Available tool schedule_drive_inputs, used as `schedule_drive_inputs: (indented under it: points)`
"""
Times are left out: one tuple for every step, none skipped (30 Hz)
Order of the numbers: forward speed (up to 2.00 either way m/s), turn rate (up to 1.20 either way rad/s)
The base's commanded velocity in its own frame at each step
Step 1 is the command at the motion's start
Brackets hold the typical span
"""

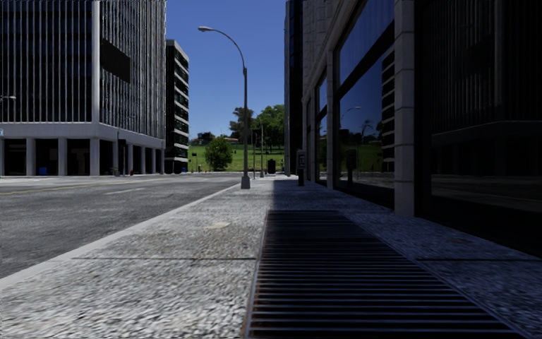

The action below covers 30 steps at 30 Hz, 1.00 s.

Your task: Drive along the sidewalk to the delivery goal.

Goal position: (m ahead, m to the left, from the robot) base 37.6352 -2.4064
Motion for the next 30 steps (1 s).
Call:
schedule_drive_inputs:
  points:
    - [2.0, -0.21]
    - [2.0, -0.21]
    - [2.0, -0.21]
    - [2.0, -0.21]
    - [2.0, -0.21]
    - [2.0, -0.21]
    - [2.0, -0.21]
    - [2.0, -0.21]
    - [2.0, -0.21]
    - [2.0, -0.21]
    - [2.0, -0.21]
    - [2.0, -0.21]
    - [2.0, -0.21]
    - [2.0, -0.21]
    - [2.0, -0.21]
    - [2.0, -0.21]
    - [2.0, -0.21]
    - [2.0, -0.21]
    - [2.0, -0.21]
    - [2.0, -0.21]
    - [2.0, -0.21]
    - [2.0, -0.18]
    - [2.0, 0.0]
    - [2.0, 0.0]
    - [2.0, 0.0]
    - [2.0, 0.0]
    - [2.0, 0.0]
    - [2.0, 0.0]
    - [2.0, 0.0]
    - [2.0, 0.0]
